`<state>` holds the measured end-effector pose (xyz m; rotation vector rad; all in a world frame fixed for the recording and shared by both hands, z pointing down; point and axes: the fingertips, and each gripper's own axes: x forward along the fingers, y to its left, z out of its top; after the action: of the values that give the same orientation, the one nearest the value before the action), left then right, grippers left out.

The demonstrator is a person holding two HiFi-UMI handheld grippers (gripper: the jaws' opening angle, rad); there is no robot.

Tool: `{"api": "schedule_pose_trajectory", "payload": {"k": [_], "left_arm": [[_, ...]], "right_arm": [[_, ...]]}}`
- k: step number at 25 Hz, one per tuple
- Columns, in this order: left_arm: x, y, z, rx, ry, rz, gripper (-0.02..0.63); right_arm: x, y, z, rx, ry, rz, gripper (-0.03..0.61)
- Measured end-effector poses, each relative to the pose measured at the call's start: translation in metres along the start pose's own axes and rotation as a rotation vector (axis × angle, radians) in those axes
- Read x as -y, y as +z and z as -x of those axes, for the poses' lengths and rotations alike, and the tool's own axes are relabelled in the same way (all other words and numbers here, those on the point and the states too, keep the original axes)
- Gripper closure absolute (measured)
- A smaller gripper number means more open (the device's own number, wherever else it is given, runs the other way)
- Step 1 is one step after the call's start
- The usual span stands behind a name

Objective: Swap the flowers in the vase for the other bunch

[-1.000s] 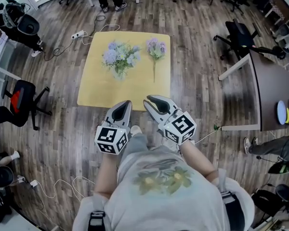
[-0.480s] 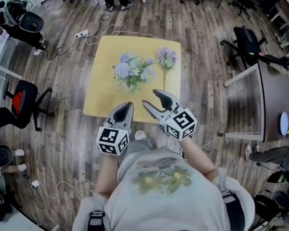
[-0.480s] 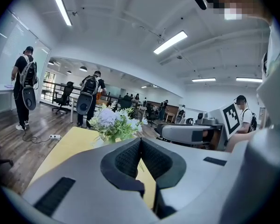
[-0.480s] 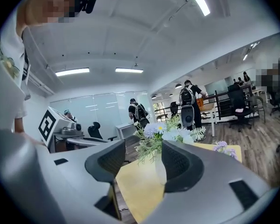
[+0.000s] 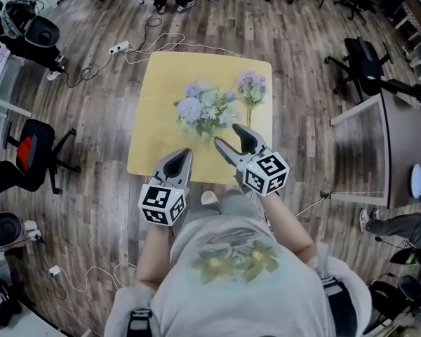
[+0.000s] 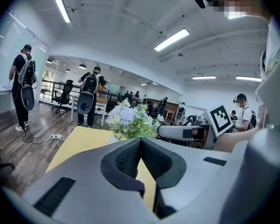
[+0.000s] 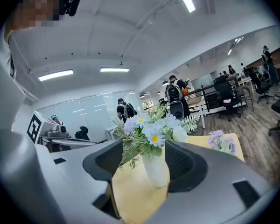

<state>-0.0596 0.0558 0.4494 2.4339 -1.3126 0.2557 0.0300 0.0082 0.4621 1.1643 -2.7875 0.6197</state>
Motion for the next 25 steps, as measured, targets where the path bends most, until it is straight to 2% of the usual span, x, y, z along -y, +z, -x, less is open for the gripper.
{"api": "schedule_pose_trajectory", "payload": {"k": [9, 15, 20, 21, 22, 23, 25], "left_arm": [[-0.025, -0.003, 0.004, -0.005, 0.036, 0.015, 0.597], [-0.038, -0.004, 0.005, -0.005, 0.045, 0.029, 0.597], [-0.047, 0.001, 0.0, -0.003, 0.037, 0.041, 0.597], [-0.046, 0.0, -0.001, -0.005, 0.035, 0.041, 0.597], [-0.046, -0.001, -0.002, -0.006, 0.036, 0.041, 0.597], [-0.045, -0.002, -0.003, -0.007, 0.036, 0.042, 0.597], [-0.045, -0.003, -0.004, -0.006, 0.037, 0.047, 0.597]], "right_arm": [[0.011, -0.001, -0.033, -0.002, -0.021, -0.074, 0.314], [0.002, 0.0, -0.056, -0.034, -0.002, 0.007, 0.314], [-0.009, 0.003, -0.067, -0.047, 0.066, 0.06, 0.318], [-0.011, 0.003, -0.066, -0.047, 0.076, 0.073, 0.346], [-0.012, 0.003, -0.065, -0.044, 0.081, 0.091, 0.418], [-0.013, 0.003, -0.064, -0.042, 0.086, 0.111, 0.462], [-0.017, 0.002, -0.064, -0.048, 0.104, 0.142, 0.492]]}}
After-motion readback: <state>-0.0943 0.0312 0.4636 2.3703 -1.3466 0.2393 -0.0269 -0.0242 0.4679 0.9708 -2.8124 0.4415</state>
